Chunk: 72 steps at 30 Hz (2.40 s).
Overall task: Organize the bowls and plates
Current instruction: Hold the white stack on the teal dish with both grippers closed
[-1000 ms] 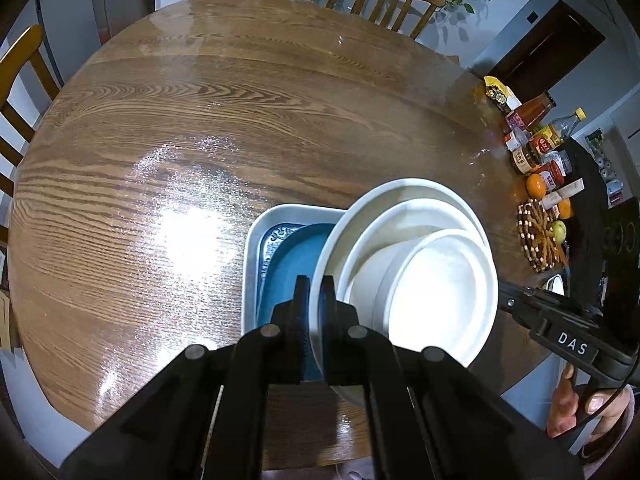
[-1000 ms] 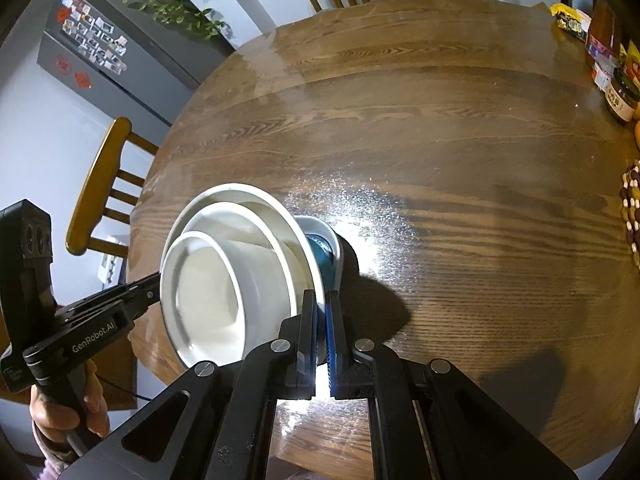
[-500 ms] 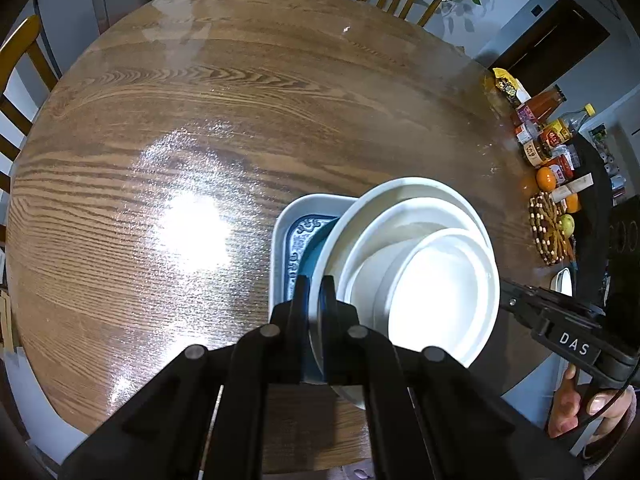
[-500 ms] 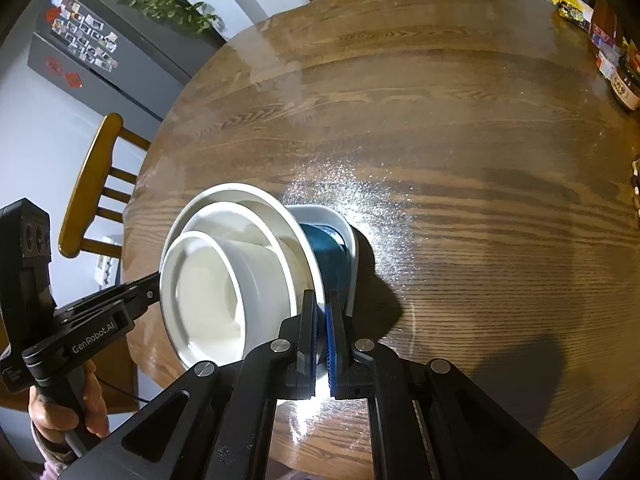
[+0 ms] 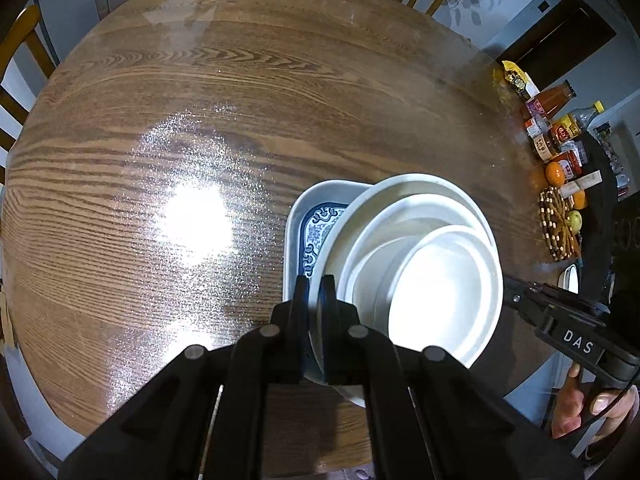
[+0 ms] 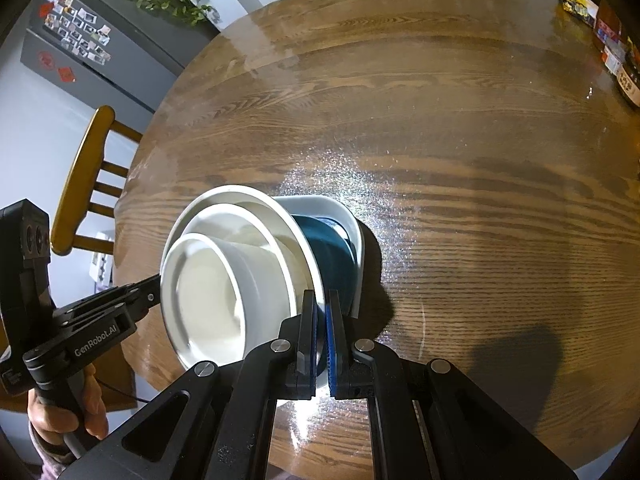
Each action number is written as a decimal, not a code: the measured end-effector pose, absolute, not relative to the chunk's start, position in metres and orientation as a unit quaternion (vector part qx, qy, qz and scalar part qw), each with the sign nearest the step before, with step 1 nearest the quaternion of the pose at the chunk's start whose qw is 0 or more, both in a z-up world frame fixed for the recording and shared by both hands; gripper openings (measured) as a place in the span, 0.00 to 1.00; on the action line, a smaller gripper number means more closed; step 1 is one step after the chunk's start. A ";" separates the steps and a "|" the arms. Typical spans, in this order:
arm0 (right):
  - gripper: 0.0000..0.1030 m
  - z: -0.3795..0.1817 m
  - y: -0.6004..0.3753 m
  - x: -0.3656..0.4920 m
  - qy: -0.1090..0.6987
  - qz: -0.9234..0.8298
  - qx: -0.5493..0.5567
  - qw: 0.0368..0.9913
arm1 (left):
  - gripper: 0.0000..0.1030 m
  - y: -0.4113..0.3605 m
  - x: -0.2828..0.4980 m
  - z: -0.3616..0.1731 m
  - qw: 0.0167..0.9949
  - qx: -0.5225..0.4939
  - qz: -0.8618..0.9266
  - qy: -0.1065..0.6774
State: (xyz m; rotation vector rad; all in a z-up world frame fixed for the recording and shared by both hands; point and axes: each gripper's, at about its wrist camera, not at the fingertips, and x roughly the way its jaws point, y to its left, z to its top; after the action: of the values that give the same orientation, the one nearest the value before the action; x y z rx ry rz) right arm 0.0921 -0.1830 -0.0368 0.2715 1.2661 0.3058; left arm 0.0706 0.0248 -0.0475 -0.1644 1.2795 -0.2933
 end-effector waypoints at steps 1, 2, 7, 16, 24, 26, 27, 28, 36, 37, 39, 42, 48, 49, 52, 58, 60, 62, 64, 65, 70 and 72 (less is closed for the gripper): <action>0.05 -0.038 -0.183 0.093 0.588 0.141 0.125 0.786 | 0.00 0.025 0.071 -0.049 0.788 -0.077 -0.136 0.595; 0.05 -0.038 -0.183 0.093 0.588 0.140 0.125 0.786 | 0.00 0.025 0.071 -0.049 0.789 -0.077 -0.136 0.594; 0.05 -0.038 -0.181 0.093 0.588 0.140 0.123 0.787 | 0.00 0.027 0.073 -0.048 0.789 -0.075 -0.138 0.594; 0.05 -0.039 -0.180 0.093 0.588 0.139 0.125 0.787 | 0.00 0.027 0.075 -0.049 0.790 -0.072 -0.139 0.592; 0.05 -0.041 -0.179 0.093 0.588 0.135 0.122 0.788 | 0.00 0.026 0.076 -0.049 0.790 -0.066 -0.137 0.594; 0.05 -0.042 -0.180 0.093 0.589 0.134 0.122 0.788 | 0.00 0.026 0.078 -0.049 0.790 -0.064 -0.138 0.594; 0.05 -0.042 -0.179 0.093 0.589 0.133 0.122 0.788 | 0.00 0.026 0.079 -0.049 0.790 -0.063 -0.137 0.594; 0.05 -0.042 -0.179 0.094 0.589 0.132 0.122 0.788 | 0.00 0.025 0.079 -0.050 0.790 -0.062 -0.137 0.595; 0.05 -0.043 -0.177 0.093 0.589 0.130 0.124 0.788 | 0.00 0.024 0.081 -0.050 0.790 -0.062 -0.136 0.595; 0.05 -0.043 -0.177 0.093 0.589 0.130 0.123 0.788 | 0.00 0.024 0.081 -0.050 0.790 -0.061 -0.136 0.595; 0.05 -0.043 -0.177 0.093 0.589 0.129 0.124 0.788 | 0.00 0.026 0.081 -0.050 0.790 -0.061 -0.137 0.595; 0.05 -0.043 -0.177 0.093 0.589 0.129 0.123 0.788 | 0.00 0.026 0.081 -0.051 0.790 -0.060 -0.137 0.595; 0.05 -0.043 -0.177 0.093 0.589 0.127 0.125 0.788 | 0.00 0.025 0.083 -0.051 0.790 -0.058 -0.136 0.594; 0.05 -0.043 -0.177 0.094 0.589 0.127 0.126 0.788 | 0.00 0.025 0.083 -0.051 0.791 -0.058 -0.136 0.594; 0.05 -0.043 -0.177 0.094 0.588 0.125 0.125 0.789 | 0.01 0.024 0.082 -0.051 0.792 -0.056 -0.136 0.593; 0.05 -0.043 -0.175 0.093 0.588 0.122 0.127 0.790 | 0.01 0.023 0.083 -0.051 0.794 -0.052 -0.134 0.591; 0.05 -0.043 -0.175 0.093 0.587 0.122 0.127 0.790 | 0.01 0.023 0.083 -0.051 0.794 -0.052 -0.134 0.590; 0.05 -0.043 -0.176 0.093 0.587 0.121 0.127 0.790 | 0.01 0.022 0.083 -0.050 0.795 -0.050 -0.134 0.590; 0.05 -0.043 -0.176 0.093 0.587 0.120 0.127 0.791 | 0.01 0.023 0.082 -0.050 0.796 -0.050 -0.134 0.589; 0.05 -0.043 -0.176 0.093 0.587 0.120 0.126 0.791 | 0.01 0.024 0.082 -0.051 0.796 -0.050 -0.135 0.588; 0.05 -0.043 -0.175 0.093 0.585 0.116 0.123 0.793 | 0.01 0.024 0.080 -0.050 0.799 -0.047 -0.133 0.585; 0.05 -0.043 -0.175 0.092 0.584 0.115 0.122 0.794 | 0.01 0.023 0.080 -0.050 0.799 -0.047 -0.132 0.584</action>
State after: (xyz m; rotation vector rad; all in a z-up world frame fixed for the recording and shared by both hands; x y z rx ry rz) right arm 0.0919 -0.1746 -0.0426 0.2631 1.2551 0.2480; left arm 0.0801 0.0235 -0.0498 -0.1001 1.2538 -0.2842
